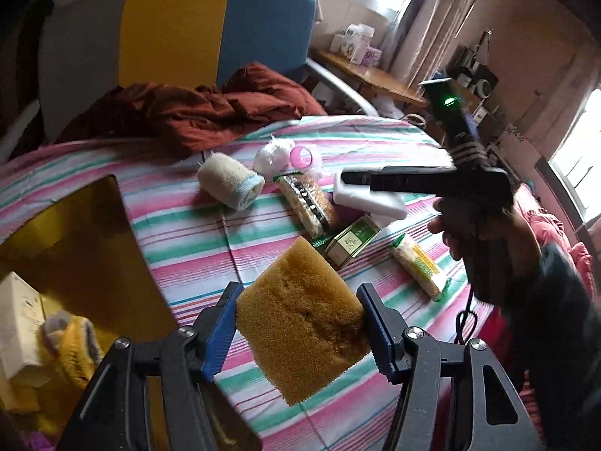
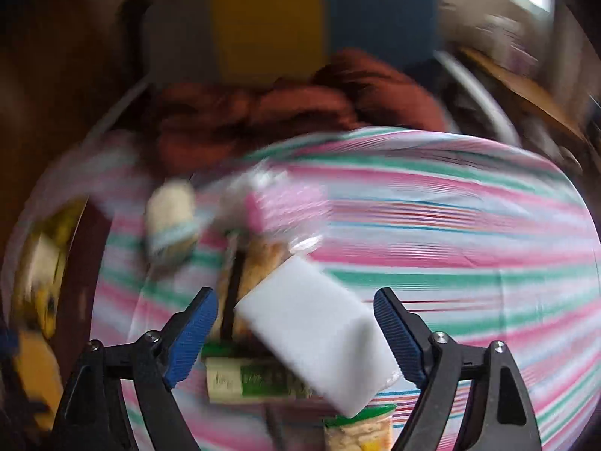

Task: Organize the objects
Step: 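Carry the sponge with the left tool into the tray while the right tool places the white block there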

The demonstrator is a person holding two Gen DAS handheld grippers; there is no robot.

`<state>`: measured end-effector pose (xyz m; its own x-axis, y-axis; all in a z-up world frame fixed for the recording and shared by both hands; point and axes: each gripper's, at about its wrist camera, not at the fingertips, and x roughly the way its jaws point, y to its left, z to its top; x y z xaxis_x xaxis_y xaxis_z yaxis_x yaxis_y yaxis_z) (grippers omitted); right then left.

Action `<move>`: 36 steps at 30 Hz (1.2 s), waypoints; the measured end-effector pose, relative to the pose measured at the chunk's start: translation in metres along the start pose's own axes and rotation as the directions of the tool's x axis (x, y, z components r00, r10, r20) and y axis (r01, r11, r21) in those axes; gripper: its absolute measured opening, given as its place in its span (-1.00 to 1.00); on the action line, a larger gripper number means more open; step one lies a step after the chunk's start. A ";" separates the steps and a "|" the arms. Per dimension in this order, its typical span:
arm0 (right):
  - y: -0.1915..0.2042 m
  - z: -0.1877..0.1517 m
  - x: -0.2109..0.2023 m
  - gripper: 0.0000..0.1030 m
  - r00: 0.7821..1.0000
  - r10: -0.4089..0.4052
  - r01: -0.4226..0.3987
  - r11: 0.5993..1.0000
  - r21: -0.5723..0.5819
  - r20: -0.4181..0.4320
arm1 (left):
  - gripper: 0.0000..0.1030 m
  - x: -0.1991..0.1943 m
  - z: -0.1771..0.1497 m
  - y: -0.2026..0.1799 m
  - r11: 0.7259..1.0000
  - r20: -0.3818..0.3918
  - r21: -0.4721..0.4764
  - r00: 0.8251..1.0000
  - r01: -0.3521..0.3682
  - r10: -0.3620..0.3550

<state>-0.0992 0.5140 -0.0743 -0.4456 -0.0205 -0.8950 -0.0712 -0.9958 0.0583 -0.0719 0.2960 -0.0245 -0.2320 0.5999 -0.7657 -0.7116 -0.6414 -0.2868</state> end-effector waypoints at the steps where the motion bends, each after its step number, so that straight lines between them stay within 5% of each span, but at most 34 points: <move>1: 0.006 0.000 0.003 0.70 0.999 -0.008 0.006 0.998 -0.064 -0.034 | 0.21 -0.004 -0.001 0.002 1.000 0.005 -0.002 1.000 0.006 -0.006; 5: 0.014 0.000 0.027 0.71 0.985 -0.105 0.075 0.975 -0.208 -0.138 | 0.21 -0.017 -0.004 0.011 1.000 0.014 -0.013 1.000 0.017 -0.017; 11: 0.006 0.001 0.047 0.68 0.980 -0.103 0.073 0.981 -0.178 -0.171 | 0.21 -0.024 -0.009 0.022 0.999 0.019 -0.048 1.000 0.024 -0.023; 14: -0.001 -0.002 0.042 0.43 0.989 -0.042 0.026 0.994 -0.107 -0.145 | 0.22 -0.025 -0.011 0.025 0.998 0.018 -0.055 1.000 0.023 -0.022; 19: -0.030 -0.012 0.030 0.43 0.992 0.093 -0.086 0.993 0.087 -0.080 | 0.22 -0.027 -0.016 0.026 0.997 0.017 -0.065 0.999 0.031 -0.030; 26: -0.056 -0.014 0.023 0.42 0.990 0.143 -0.142 0.953 0.269 0.014 | 0.23 -0.032 -0.021 0.023 0.997 0.021 -0.072 0.999 0.036 -0.035; 27: -0.056 -0.014 0.021 0.21 0.991 0.130 -0.130 0.952 0.277 0.019 | 0.23 -0.033 -0.022 0.024 0.997 0.022 -0.074 0.999 0.036 -0.034; 28: -0.056 -0.012 0.021 -0.26 0.994 0.106 -0.105 0.955 0.279 0.010 | 0.23 -0.034 -0.023 0.025 0.996 0.023 -0.078 0.999 0.033 -0.031; 29: -0.052 -0.011 0.022 -0.44 0.998 0.062 -0.057 0.961 0.272 -0.010 | 0.23 -0.035 -0.024 0.025 0.996 0.024 -0.081 0.999 0.031 -0.029; 31: -0.047 -0.009 0.023 -0.62 1.000 0.015 -0.011 0.964 0.264 -0.016 | 0.23 -0.037 -0.026 0.028 0.996 0.027 -0.086 0.999 0.027 -0.024; 36: -0.034 -0.014 -0.016 -0.62 0.996 -0.012 -0.013 0.959 0.283 0.084 | 0.23 -0.050 -0.032 0.034 0.995 0.053 -0.094 0.999 0.016 -0.011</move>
<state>-0.0769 0.5470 -0.0685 -0.5185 -0.0014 -0.8551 -0.3149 -0.9294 0.1925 -0.0632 0.2284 -0.0146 -0.2595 0.6313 -0.7308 -0.6495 -0.6741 -0.3517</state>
